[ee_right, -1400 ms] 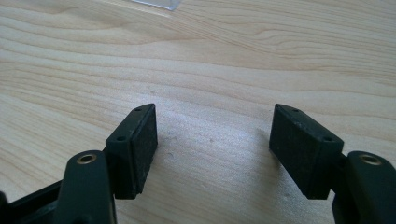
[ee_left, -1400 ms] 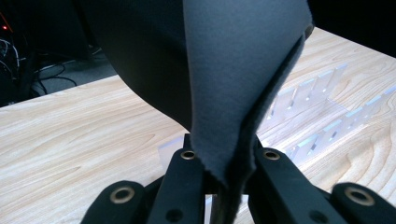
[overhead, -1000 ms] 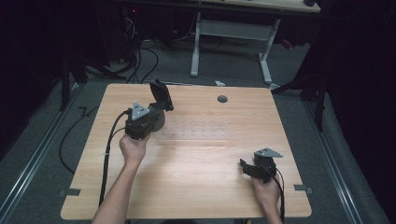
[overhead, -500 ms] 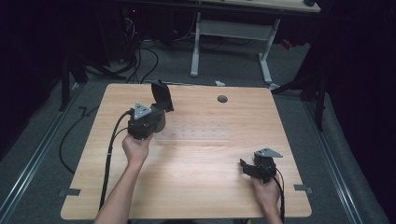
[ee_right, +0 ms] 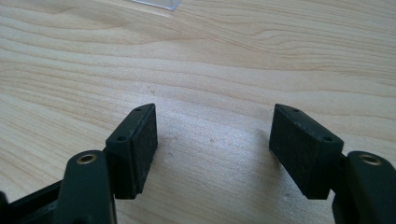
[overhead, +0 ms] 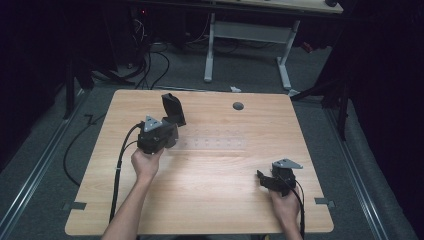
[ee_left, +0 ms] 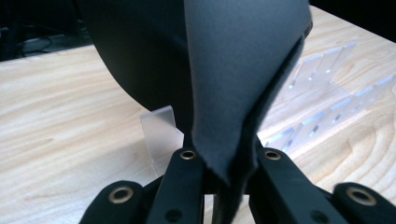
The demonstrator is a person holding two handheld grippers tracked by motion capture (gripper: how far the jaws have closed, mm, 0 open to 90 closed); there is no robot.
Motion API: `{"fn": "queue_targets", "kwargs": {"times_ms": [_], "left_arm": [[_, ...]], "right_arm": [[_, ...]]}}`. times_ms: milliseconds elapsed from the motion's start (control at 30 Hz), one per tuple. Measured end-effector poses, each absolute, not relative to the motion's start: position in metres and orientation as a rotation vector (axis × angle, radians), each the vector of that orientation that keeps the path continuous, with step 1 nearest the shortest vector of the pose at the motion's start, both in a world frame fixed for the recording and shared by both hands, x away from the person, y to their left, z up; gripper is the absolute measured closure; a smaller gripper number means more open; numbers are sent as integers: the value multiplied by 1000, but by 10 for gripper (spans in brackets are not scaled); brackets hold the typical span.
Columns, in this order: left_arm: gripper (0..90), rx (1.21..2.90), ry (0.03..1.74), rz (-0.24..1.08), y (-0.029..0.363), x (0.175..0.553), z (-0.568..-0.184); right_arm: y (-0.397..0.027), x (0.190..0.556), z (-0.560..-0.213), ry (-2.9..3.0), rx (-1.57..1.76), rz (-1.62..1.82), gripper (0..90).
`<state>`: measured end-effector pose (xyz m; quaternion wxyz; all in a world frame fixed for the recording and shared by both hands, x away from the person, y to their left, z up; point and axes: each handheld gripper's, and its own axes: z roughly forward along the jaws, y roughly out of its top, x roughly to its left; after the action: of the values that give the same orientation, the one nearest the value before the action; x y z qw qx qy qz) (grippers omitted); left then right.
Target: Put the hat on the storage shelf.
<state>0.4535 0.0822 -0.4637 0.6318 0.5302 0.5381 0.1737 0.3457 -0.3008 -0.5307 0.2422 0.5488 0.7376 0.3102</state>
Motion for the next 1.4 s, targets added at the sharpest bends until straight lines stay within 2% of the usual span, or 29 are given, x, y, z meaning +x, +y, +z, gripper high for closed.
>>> {"fn": "queue_targets", "kwargs": {"times_ms": [467,767,900,1400], "left_arm": [[807,1243,1249,366,93,444,-466],[546,1235,1262,368,99,439,-459],[489,1241,1252,369,101,434,-456],[458,1217,1236,351,117,416,-439]], "right_arm": [[-301,346,-531,2017,1500,848,326],[-301,346,-531,2016,1500,848,327],[-301,346,-531,2017,1500,848,327],[-301,346,-531,2016,1501,849,327]]}}
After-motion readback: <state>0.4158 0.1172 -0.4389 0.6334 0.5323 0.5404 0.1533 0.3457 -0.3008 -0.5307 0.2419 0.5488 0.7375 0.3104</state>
